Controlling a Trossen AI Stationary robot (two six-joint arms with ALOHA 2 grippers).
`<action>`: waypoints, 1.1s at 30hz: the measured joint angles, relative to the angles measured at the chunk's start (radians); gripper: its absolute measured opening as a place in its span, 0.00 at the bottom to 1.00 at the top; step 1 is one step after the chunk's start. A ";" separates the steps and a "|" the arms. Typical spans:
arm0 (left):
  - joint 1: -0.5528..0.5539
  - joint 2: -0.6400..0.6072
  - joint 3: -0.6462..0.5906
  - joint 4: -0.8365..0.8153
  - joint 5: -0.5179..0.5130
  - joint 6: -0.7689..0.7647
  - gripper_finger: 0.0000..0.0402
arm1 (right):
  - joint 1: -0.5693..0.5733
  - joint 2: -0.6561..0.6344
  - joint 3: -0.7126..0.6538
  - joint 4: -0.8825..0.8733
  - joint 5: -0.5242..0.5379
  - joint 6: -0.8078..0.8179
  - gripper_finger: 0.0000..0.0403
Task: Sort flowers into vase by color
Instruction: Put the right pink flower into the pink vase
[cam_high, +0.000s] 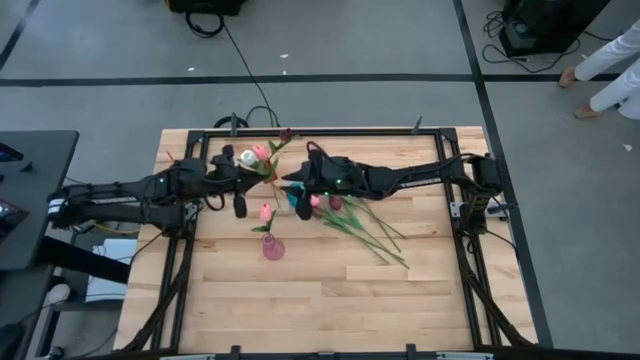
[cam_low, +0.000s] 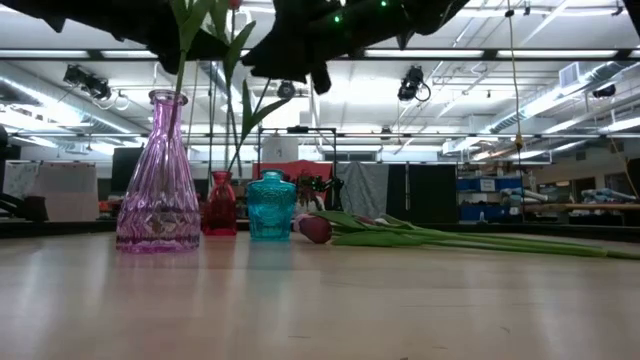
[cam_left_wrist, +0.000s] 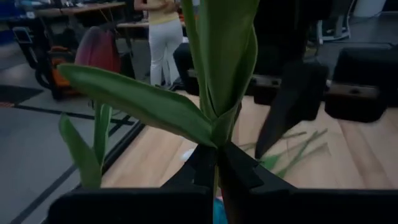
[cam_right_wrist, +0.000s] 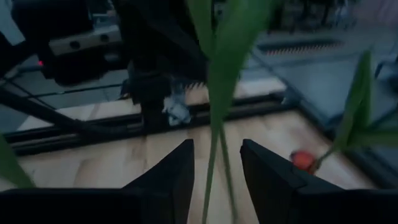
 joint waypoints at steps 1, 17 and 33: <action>0.000 0.011 0.000 0.022 0.000 0.000 0.04 | 0.002 0.000 0.000 0.015 -0.001 -0.024 0.36; 0.000 0.072 0.000 0.206 0.016 0.017 0.04 | 0.012 0.002 -0.001 0.033 0.082 -0.110 0.32; 0.000 0.072 0.000 0.202 0.056 0.008 0.04 | 0.013 0.002 -0.001 0.043 0.113 -0.128 0.06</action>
